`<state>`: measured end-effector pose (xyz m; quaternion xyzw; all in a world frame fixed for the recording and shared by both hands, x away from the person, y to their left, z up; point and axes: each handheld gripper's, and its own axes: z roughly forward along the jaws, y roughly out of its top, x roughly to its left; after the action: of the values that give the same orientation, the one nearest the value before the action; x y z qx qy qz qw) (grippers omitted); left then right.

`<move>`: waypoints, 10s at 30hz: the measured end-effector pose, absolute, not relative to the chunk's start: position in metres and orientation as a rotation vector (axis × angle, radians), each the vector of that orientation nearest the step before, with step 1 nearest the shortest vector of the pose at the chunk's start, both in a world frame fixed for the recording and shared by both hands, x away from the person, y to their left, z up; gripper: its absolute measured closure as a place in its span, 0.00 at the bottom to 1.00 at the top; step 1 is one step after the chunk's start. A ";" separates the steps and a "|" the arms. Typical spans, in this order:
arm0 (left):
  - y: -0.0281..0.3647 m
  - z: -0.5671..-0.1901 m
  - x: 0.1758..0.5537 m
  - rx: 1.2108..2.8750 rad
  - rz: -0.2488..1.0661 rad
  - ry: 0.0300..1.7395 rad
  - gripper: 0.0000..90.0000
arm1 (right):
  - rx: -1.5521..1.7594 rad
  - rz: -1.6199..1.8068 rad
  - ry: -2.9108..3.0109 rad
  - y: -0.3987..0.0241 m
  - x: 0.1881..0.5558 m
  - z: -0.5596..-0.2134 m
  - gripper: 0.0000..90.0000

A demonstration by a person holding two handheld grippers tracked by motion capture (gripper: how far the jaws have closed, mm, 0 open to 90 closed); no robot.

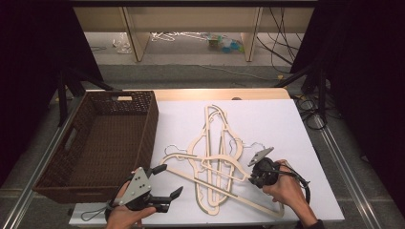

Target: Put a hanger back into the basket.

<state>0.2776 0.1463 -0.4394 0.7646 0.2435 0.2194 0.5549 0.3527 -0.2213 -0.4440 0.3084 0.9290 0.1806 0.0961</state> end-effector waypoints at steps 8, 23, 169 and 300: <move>0.104 -0.450 0.313 1.938 0.493 0.601 0.26 | 0.774 0.508 2.749 -0.218 0.344 -0.430 0.89; 0.043 -0.463 0.367 2.196 0.475 0.552 0.38 | 0.578 0.472 2.730 -0.204 0.324 -0.408 0.89; 0.354 -0.372 0.407 1.982 0.481 1.127 0.95 | 0.886 1.343 2.374 -0.252 0.305 -0.418 0.29; 0.139 -0.443 0.278 1.940 0.445 0.697 0.20 | 1.239 0.703 2.474 -0.174 0.375 -0.479 0.26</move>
<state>0.2779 0.1392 -0.4431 0.8000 0.2876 0.1835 0.4936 0.3753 -0.1736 -0.4787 0.4296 0.8577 0.2438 0.1426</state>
